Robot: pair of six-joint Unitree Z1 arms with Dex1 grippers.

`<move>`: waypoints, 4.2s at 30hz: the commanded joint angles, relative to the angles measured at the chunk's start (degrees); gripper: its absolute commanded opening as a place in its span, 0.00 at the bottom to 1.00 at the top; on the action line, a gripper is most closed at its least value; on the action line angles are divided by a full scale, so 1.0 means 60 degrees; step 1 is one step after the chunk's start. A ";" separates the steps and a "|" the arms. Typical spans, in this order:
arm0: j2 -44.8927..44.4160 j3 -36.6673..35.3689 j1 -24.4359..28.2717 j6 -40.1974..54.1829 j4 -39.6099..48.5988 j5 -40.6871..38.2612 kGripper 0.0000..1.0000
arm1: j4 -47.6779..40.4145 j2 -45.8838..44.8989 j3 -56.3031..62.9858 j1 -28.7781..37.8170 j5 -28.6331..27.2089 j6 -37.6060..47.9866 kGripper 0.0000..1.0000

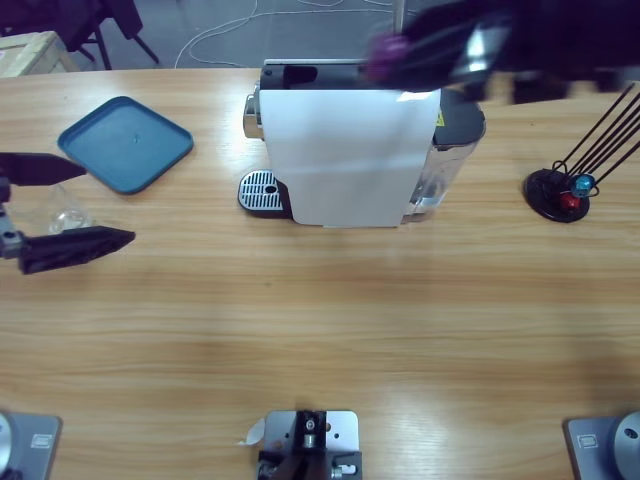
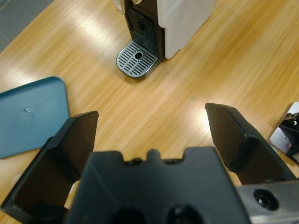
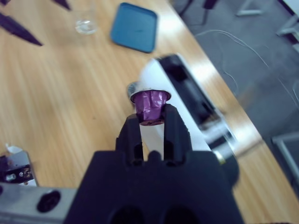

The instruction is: Pour coffee

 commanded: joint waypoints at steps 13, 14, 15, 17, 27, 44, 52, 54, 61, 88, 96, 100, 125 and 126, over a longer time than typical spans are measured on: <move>-0.0030 0.0403 0.0457 0.0027 0.0361 0.0112 1.00 | 0.1434 0.3795 -0.3676 0.0401 -0.2371 -0.2872 0.00; 0.0002 0.0397 0.0457 0.0027 0.0361 0.0109 1.00 | 0.1387 0.3816 -0.3665 0.0342 -0.2395 -0.2881 0.00; 0.0011 0.0397 0.0457 0.0027 0.0361 0.0109 1.00 | 0.1311 0.3822 -0.3606 0.0257 -0.2398 -0.2881 0.00; 0.0022 0.0411 0.0457 0.0027 0.0361 0.0109 1.00 | 0.1285 0.3872 -0.3568 0.0128 -0.2430 -0.2937 0.00; 0.0084 0.0397 0.0460 0.0027 0.0317 0.0109 1.00 | 0.1232 0.4100 -0.3474 -0.0256 -0.2087 -0.3080 0.00; 0.0105 0.0499 0.0457 0.0027 0.0244 0.0109 1.00 | 0.1121 0.4129 -0.2680 -0.0256 -0.1759 -0.2907 0.00; 0.0066 0.0502 0.0460 0.0027 0.0244 0.0109 1.00 | 0.0831 0.4127 -0.2610 -0.0256 -0.2178 -0.2562 0.50; 0.0066 0.0505 0.0457 0.0027 0.0244 0.0101 1.00 | 0.0757 0.4074 -0.2592 -0.0256 -0.2486 -0.2559 0.73; 0.0052 0.0499 0.0457 0.0027 0.0241 0.0095 1.00 | 0.0374 0.3538 -0.2598 -0.0124 -0.3086 -0.2559 0.95; -0.0490 0.0470 0.0460 -0.0111 0.0244 -0.0210 1.00 | 0.1534 -0.0347 0.0501 0.1312 -0.3898 0.7329 0.00; -0.0505 0.0221 0.0463 -0.0307 0.0331 -0.0345 1.00 | -0.1074 0.0060 0.0243 -0.0329 -0.5533 0.9954 0.00; -0.0552 0.0133 0.0463 -0.0380 0.0428 -0.0345 1.00 | -0.1519 0.1250 -0.0946 -0.0754 -0.5184 1.0777 0.00; -0.0543 0.0394 0.0460 -0.0383 0.0463 -0.0330 1.00 | -0.3792 0.4294 -0.0240 0.0169 -0.1988 1.0839 0.00; -0.0525 0.0385 0.0468 -0.0383 0.0457 -0.0330 1.00 | -0.3687 0.4417 -0.0255 0.0169 -0.1970 1.0801 0.00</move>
